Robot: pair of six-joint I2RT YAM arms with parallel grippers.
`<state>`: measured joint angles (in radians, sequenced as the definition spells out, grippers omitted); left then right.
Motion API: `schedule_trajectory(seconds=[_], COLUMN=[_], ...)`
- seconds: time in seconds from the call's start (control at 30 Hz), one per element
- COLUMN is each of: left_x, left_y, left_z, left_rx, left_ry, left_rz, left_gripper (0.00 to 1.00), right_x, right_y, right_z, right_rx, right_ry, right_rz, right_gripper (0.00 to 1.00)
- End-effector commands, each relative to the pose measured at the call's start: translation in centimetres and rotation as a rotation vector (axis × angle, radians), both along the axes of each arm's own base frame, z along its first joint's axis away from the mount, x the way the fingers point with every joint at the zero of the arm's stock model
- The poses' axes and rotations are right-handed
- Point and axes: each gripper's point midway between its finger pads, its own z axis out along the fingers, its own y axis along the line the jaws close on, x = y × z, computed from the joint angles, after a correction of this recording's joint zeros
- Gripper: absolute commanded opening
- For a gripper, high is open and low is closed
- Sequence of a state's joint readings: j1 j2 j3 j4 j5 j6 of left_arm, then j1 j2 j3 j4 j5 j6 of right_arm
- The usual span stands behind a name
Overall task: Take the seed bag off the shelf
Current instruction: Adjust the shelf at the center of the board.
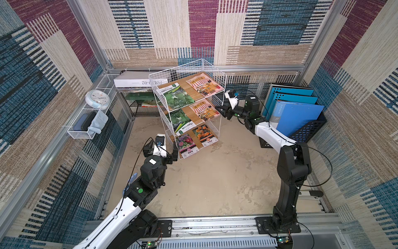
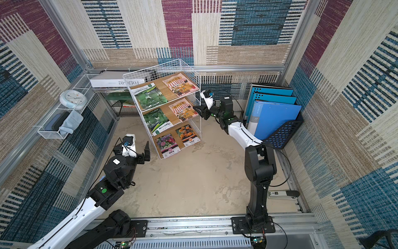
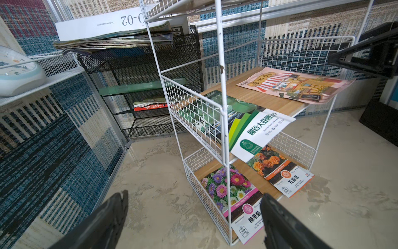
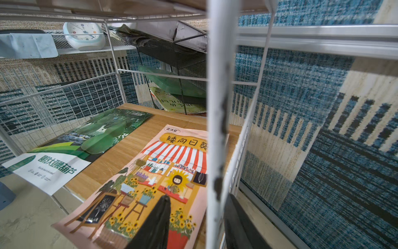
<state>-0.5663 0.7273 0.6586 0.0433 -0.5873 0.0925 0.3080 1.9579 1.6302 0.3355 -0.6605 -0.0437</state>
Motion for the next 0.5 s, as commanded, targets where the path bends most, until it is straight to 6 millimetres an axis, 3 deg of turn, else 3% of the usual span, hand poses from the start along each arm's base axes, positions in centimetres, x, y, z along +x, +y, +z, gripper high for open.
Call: schedule_trajectory(seconds=[0.0, 0.47], left_x=[-0.02, -0.15], left_y=[0.11, -0.37], left_z=[0.36, 0.67], left_rx=[0.000, 0.000], left_ry=[-0.007, -0.016], left_rz=[0.006, -0.021], left_gripper=[0.99, 0.99], right_x=[0.47, 1.06], right_y=[-0.04, 0.06], right_z=[0.56, 1.09], right_rx=[0.015, 0.059], right_ry=[-0.020, -0.026], right_rz=[-0.025, -0.056], right_gripper=[0.40, 0.15])
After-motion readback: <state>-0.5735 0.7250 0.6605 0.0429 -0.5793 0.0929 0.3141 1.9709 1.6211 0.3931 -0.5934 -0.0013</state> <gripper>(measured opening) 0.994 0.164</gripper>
